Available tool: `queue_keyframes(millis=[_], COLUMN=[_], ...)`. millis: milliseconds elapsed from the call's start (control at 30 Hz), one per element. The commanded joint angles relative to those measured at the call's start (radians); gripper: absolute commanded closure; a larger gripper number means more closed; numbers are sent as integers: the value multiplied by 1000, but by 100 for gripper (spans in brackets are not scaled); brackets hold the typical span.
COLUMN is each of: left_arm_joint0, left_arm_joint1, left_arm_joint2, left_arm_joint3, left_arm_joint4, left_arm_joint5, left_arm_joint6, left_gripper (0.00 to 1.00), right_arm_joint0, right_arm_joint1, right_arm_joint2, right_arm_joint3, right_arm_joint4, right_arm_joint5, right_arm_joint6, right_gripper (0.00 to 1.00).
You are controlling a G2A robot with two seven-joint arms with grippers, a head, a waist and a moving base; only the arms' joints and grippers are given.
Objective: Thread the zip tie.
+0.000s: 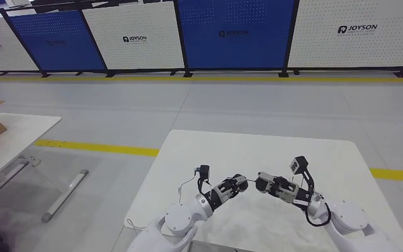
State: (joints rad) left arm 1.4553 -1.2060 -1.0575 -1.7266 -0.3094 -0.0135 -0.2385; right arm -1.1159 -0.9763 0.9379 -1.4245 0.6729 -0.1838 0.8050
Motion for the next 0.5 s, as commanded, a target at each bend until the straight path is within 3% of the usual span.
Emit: queue_keyframes(millis=[0, 200, 467], left_arm_joint0=[6, 19, 19], left_arm_joint1=[2, 9, 9], left_arm_joint2=[-8, -28, -28], left_arm_joint3=[-5, -13, -13], left_arm_joint4=[3, 25, 25], left_arm_joint5=[13, 60, 60], left_arm_joint6=[3, -1, -1], left_gripper=[100, 100, 100], right_arm_joint0=[-12, -65, -65], right_arm_joint1=[8, 36, 36], right_arm_joint2=[32, 132, 132], right_arm_joint3=[1, -22, -22], right_arm_joint4=[-8, -44, -44], right_arm_joint5=[11, 83, 83], right_arm_joint6=[14, 52, 52], right_gripper=[0, 0, 0])
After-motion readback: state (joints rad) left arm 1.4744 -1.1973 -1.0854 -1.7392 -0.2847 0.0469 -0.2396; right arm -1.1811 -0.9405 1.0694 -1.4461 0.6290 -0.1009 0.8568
